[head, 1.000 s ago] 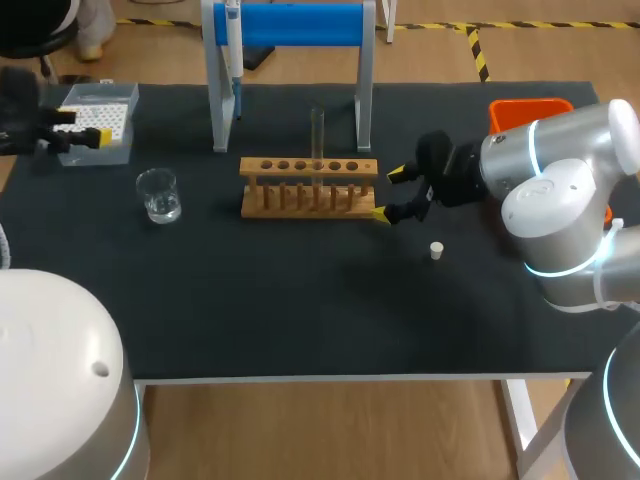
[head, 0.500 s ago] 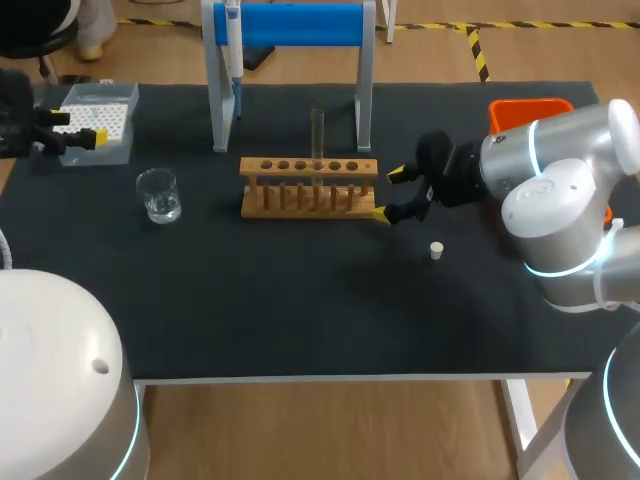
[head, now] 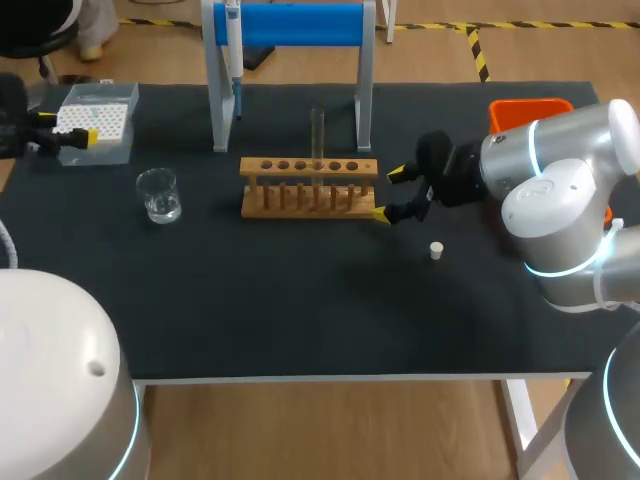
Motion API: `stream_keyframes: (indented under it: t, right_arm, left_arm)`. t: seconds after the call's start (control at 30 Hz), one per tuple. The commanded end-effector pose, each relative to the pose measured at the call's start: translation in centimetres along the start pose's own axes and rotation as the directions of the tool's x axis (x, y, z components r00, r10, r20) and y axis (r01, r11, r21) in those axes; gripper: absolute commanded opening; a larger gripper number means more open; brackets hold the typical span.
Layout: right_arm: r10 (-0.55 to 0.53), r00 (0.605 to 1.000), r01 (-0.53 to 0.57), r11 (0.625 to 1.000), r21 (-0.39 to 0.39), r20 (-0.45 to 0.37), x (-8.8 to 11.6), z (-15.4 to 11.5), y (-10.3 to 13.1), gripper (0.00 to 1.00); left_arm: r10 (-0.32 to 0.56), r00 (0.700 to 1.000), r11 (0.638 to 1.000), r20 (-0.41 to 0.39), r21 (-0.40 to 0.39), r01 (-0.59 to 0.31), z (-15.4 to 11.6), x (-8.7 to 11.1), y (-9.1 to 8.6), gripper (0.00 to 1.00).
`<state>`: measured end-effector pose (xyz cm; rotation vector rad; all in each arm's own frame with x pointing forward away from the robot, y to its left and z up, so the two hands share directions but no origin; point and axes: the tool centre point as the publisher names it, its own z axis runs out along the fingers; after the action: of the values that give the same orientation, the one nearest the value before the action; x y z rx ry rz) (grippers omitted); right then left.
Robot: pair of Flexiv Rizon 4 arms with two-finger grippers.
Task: Invert the test tube, pick up the pipette, mount the tip to pipette, aspirate from beaker and dispense into the tube, eject the tip, return the pipette, and cap with the stopper.
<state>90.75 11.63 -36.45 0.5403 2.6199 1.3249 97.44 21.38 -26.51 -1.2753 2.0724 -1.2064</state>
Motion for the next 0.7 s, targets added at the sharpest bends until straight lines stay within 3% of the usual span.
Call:
stream_keyframes:
  t: [0.03, 0.33, 0.7]
  right_arm:
    - [0.000, 1.000, 0.000, 1.000, 0.000, -0.001, 0.0, -0.1, 0.0, 1.00]
    - [0.000, 1.000, 0.000, 1.000, 0.000, -0.001, 0.0, -0.1, 0.0, 1.00]
    - [0.000, 1.000, 0.000, 1.000, 0.000, -0.001, 0.0, -0.1, 0.0, 1.00]
  left_arm:
    - [-0.023, 0.997, 0.999, 0.074, -0.023, 0.025, 2.8, -1.9, 0.2, 1.00]
    - [-0.091, 0.976, 0.994, 0.197, -0.042, 0.101, 5.3, -6.3, 0.7, 1.00]
    - [-0.137, 0.932, 0.986, 0.336, -0.041, 0.160, 8.6, -9.2, 0.4, 1.00]
